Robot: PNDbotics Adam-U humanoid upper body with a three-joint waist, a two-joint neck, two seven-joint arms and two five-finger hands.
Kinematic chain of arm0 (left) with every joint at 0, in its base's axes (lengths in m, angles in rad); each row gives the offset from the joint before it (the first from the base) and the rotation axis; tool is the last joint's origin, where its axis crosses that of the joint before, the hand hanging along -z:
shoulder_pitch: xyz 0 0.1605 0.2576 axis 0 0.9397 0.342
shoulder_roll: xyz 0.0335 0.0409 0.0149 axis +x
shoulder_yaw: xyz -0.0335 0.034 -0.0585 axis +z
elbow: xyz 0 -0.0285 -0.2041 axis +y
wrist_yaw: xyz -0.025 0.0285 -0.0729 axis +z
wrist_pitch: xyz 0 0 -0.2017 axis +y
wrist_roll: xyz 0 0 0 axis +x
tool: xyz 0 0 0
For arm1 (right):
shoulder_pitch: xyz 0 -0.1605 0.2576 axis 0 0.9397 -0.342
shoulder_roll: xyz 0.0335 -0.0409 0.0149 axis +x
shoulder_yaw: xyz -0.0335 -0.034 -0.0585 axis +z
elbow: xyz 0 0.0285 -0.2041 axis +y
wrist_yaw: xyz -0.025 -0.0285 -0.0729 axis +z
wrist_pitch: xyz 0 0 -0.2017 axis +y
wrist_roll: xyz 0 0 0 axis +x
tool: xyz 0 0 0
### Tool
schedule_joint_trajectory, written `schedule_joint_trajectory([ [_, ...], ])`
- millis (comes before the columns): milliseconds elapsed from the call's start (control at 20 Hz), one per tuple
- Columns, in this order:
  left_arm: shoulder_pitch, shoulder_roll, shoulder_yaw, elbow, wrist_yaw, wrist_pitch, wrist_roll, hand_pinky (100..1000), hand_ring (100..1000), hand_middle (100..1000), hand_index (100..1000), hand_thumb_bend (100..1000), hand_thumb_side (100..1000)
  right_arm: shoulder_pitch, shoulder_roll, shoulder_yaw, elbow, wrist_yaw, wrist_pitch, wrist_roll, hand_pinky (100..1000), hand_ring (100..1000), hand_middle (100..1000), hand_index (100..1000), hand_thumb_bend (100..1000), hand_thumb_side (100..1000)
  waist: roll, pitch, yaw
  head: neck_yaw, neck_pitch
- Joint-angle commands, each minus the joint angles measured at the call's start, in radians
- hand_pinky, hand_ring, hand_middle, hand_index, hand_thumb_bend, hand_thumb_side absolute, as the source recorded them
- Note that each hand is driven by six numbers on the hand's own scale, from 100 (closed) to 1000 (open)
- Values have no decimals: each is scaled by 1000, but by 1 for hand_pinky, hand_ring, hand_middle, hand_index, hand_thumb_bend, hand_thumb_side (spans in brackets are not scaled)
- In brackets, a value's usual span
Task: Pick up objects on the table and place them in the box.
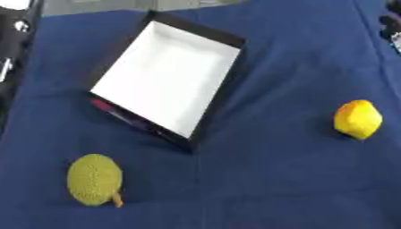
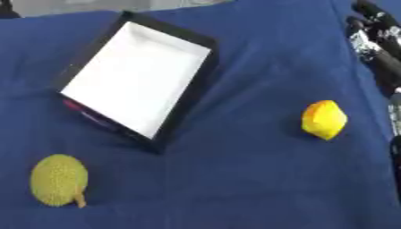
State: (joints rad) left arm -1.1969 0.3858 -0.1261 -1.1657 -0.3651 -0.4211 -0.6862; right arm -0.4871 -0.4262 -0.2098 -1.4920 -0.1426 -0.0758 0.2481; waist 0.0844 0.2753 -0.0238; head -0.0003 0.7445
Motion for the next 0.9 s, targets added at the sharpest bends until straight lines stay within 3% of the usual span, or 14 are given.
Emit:
schedule_joint_trajectory([
  [50,-5,-11,-15,10,-96,-59,14,601,420,410,435,478,100,-7,-24,-19,-24,-3,15,-27,1000,1000,1000,973,100,470,11,-41,2,-7,4],
  [500,35,-52,-53,128,-347,-184,93,596,438,422,450,596,100,-5,-26,-35,-37,-8,40,-68,1000,1000,1000,969,100,470,16,-43,2,-10,13],
  [900,64,-78,-69,235,-542,-248,174,587,475,463,493,655,100,-8,-25,-32,-41,-12,45,-67,1000,1000,1000,967,100,470,14,-40,1,-3,15],
])
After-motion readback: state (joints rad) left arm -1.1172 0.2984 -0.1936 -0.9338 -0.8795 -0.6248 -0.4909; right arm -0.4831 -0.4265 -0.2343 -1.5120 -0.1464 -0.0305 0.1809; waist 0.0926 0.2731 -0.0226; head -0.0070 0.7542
